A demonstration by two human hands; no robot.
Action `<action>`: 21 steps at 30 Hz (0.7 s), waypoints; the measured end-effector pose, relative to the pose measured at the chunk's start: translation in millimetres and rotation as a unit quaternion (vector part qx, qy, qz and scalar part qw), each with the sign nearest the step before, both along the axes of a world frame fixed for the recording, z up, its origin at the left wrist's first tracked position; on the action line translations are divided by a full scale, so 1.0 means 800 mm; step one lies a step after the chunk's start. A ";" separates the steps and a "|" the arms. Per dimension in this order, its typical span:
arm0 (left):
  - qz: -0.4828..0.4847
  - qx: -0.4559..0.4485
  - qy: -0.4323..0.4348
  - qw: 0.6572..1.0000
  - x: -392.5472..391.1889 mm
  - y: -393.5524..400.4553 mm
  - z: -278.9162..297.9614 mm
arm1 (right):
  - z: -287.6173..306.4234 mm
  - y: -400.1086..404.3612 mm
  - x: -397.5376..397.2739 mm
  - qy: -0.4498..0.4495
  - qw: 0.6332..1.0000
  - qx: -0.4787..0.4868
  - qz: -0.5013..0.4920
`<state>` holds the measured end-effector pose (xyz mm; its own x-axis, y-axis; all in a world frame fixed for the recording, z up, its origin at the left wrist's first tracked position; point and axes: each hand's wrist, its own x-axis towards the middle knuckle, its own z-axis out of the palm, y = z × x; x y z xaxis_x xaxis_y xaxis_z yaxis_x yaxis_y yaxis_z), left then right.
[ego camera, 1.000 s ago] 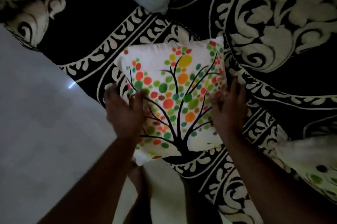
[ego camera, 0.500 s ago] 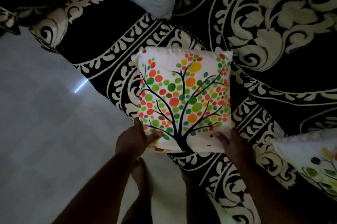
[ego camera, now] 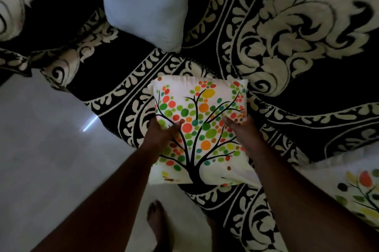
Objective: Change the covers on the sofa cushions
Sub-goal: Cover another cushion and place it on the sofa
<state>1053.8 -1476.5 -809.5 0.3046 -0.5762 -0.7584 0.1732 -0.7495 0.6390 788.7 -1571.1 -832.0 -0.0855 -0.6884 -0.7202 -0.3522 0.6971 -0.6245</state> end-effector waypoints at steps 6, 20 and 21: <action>-0.056 -0.093 -0.008 0.994 -0.016 -0.042 0.052 | 0.067 0.031 -0.040 -0.010 0.986 -0.116 -0.118; -0.312 -0.233 -0.040 0.920 -0.072 -0.262 0.074 | 0.105 -0.037 -0.101 0.029 0.927 -0.260 -0.269; -0.315 -0.243 -0.038 0.917 -0.077 -0.276 0.075 | 0.107 -0.046 -0.104 0.044 0.925 -0.267 -0.268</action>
